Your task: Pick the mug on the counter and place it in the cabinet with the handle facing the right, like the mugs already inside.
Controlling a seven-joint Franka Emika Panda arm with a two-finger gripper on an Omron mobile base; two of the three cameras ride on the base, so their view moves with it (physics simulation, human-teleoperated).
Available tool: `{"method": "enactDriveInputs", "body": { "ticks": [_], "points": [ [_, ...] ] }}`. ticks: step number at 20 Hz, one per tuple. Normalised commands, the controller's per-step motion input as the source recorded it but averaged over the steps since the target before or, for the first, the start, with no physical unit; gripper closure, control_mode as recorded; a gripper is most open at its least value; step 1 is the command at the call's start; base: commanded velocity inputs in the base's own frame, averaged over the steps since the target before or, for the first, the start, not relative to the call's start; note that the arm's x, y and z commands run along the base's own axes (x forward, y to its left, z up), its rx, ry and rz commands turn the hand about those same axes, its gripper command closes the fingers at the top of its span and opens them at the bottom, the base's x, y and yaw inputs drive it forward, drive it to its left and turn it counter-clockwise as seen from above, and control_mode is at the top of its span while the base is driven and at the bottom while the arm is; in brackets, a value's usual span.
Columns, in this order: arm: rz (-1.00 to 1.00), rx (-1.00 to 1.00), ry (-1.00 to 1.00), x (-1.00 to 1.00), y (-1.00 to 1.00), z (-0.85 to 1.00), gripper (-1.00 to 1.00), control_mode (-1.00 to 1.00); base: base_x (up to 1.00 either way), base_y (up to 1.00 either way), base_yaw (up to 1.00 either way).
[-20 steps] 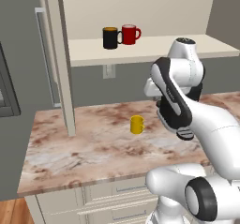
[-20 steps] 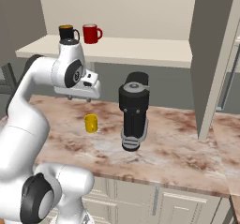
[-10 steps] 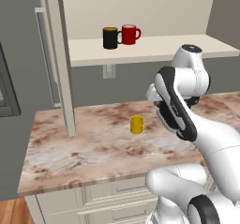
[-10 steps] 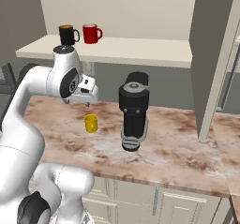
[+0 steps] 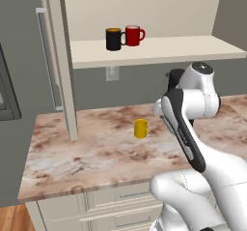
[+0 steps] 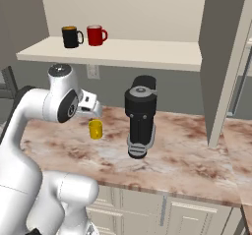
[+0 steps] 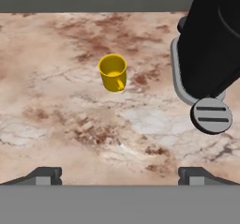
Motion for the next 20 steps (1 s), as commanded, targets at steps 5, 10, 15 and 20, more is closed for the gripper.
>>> {"method": "enactDriveInputs", "body": {
  "ticks": [5,10,15,20],
  "points": [
    [0.01,0.0,-0.06,-0.09,0.0,-0.28,-1.0,-1.0,0.0,0.0,0.0],
    [0.03,0.0,-0.03,0.0,0.0,-0.27,-1.0,-1.0,0.0,0.0,0.0],
    [0.04,0.0,-0.01,0.0,0.0,-0.28,-1.0,-1.0,0.0,0.0,0.0],
    [0.05,0.0,0.0,0.0,0.0,-0.32,-1.0,-1.0,0.0,0.0,0.0]
  ]
}}
